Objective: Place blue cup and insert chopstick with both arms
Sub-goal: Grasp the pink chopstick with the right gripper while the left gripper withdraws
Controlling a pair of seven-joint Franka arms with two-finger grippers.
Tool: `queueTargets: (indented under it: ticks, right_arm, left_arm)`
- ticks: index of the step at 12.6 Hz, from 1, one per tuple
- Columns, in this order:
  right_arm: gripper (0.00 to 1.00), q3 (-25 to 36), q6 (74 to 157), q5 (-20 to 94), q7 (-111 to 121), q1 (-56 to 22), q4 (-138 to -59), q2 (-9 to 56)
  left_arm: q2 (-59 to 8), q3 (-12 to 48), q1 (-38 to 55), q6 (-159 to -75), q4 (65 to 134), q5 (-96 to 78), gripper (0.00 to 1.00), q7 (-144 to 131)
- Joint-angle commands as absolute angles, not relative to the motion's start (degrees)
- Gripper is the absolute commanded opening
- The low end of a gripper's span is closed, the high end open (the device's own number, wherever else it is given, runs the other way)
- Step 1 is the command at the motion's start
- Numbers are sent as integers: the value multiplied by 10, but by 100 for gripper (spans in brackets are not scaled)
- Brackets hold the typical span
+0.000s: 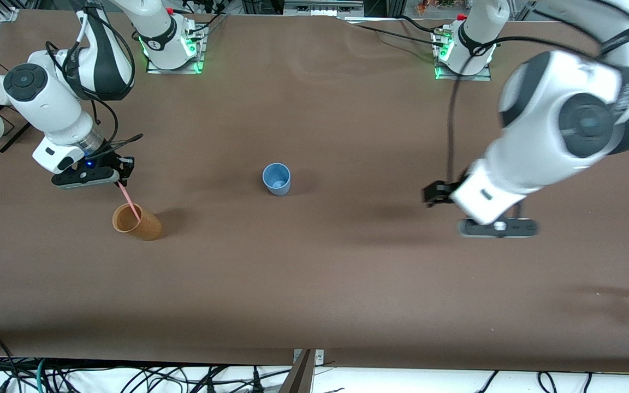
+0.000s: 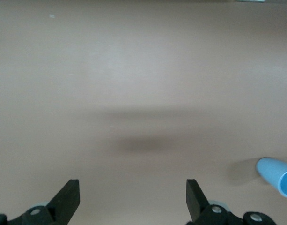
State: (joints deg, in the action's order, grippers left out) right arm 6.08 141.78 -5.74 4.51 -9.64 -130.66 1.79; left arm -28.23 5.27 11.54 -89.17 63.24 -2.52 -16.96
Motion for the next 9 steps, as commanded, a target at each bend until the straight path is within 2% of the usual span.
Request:
queueTargets:
  ticks: [1,5,8,9]
  right_arm:
    - [0,58,1420,-53,49,-94,-1296,14]
    - [0,58,1374,-53,50,-95,-1263,14]
    - [0,54,1284,-53,49,-95,-1203,12]
    - [0,53,1253,-53,47,-98,-1180,13]
  left_arm:
    - [-215,57,66,-880,706,-32,100,-90]
    - [-160,55,5,-840,726,-26,100,-62]
    - [-96,55,-28,-832,781,-25,100,-15]
    - [-80,55,-32,-802,789,-24,100,-13]
